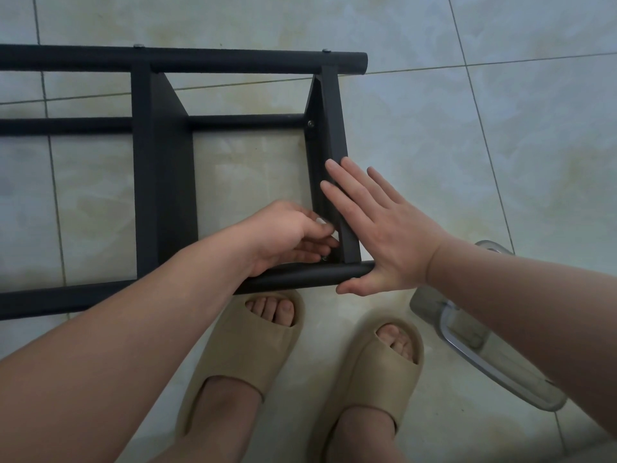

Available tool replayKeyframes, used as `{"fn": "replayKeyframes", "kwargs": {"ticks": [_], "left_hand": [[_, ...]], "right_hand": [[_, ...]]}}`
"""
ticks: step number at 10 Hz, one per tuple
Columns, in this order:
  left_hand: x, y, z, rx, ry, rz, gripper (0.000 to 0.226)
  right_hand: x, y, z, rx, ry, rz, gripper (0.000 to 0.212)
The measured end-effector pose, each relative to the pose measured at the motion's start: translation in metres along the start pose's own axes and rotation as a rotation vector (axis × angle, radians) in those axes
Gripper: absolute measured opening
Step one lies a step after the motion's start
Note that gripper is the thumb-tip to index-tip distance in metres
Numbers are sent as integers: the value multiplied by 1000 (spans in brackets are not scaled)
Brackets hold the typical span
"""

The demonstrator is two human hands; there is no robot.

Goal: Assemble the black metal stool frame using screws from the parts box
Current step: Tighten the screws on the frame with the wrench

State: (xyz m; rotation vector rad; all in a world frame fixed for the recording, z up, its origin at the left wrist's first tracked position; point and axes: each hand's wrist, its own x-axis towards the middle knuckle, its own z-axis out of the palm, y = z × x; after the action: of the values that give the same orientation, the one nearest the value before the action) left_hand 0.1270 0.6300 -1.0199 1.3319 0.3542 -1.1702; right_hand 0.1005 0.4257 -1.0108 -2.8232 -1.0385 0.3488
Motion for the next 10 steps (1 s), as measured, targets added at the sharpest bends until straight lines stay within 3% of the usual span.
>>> {"fn": "replayKeyframes", "kwargs": {"ticks": [10], "left_hand": [[-12, 2, -2, 424, 8, 110, 18]], "right_hand": [[0, 0, 0, 5, 6, -4, 126]]}}
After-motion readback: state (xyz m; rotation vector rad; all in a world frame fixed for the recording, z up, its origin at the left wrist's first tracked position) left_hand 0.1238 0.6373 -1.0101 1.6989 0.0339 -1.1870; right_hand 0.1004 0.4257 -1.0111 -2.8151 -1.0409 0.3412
